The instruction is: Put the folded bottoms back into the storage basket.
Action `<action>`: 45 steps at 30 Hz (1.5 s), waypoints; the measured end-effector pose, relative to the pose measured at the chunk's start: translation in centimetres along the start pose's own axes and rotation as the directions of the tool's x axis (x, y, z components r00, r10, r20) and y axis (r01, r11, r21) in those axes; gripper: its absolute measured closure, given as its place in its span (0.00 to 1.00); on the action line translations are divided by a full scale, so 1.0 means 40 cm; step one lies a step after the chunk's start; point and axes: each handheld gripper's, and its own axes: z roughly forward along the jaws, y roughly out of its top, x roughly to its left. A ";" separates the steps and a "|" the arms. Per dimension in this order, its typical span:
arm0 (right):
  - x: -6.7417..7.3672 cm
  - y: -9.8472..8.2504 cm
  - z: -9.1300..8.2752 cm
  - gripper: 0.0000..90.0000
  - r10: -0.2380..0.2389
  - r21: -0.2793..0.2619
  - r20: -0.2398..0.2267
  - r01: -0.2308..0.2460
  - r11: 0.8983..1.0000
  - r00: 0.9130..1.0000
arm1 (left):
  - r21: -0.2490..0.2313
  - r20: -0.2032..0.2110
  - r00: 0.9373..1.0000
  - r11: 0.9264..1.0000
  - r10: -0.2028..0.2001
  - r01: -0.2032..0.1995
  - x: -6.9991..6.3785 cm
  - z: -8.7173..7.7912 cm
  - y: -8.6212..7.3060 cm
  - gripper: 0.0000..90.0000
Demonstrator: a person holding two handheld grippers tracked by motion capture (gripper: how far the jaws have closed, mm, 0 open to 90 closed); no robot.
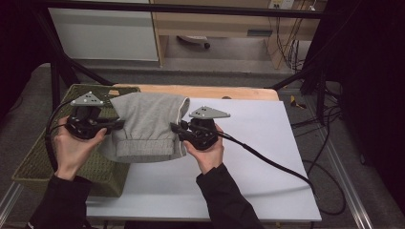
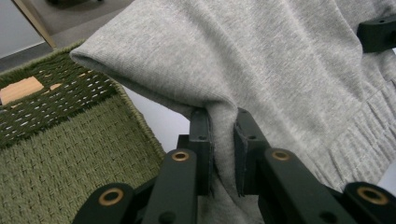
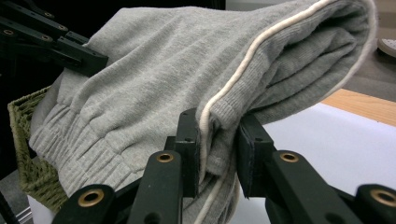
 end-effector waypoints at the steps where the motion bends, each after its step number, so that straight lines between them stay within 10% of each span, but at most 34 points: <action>1: 0.002 0.001 0.002 0.81 0.000 0.000 -0.002 0.000 1.000 1.000 | 0.001 0.002 1.000 1.000 -0.003 0.003 0.003 -0.002 -0.001 0.89; 45: 0.096 0.052 0.111 0.81 -0.019 -0.015 -0.034 0.018 1.000 0.999 | -0.022 -0.092 0.993 0.997 -0.073 0.071 0.105 -0.091 -0.035 0.89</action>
